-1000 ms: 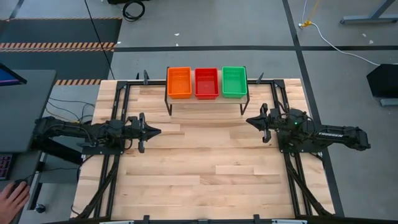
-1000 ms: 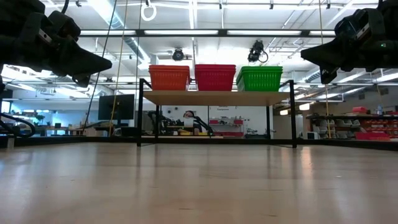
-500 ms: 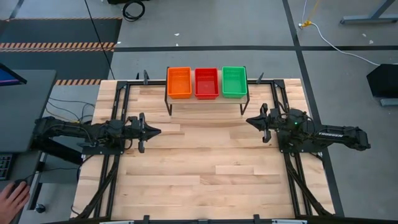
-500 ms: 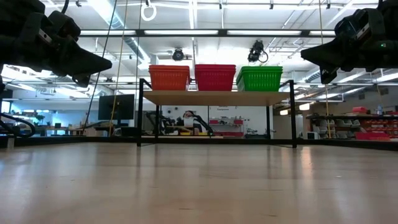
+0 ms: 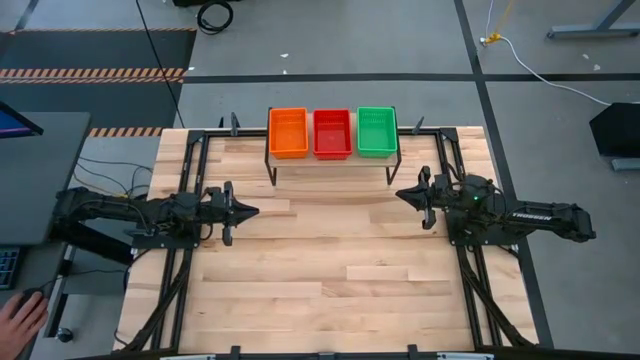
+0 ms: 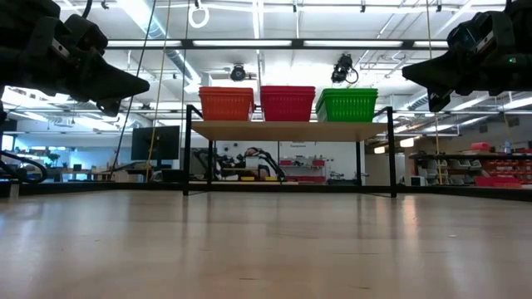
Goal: Stack baskets on shelf by color
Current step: Return to Home Position
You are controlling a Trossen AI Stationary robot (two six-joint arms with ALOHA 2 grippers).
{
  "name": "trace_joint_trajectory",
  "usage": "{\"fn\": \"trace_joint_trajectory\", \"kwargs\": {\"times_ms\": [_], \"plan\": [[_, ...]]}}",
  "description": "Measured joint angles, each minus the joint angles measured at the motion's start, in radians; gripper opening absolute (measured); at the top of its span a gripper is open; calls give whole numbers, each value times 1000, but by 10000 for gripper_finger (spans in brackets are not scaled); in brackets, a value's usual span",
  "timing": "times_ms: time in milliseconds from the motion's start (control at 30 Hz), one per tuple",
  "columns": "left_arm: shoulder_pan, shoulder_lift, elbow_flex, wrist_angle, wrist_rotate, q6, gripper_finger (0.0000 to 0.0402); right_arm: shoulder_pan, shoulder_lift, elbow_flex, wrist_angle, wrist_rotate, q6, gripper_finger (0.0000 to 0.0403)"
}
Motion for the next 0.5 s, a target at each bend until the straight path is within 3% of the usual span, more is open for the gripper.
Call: {"fn": "trace_joint_trajectory", "kwargs": {"times_ms": [500], "plan": [[0,0,0,0,0,0,23,0,0,0,0,0,0,14]]}}
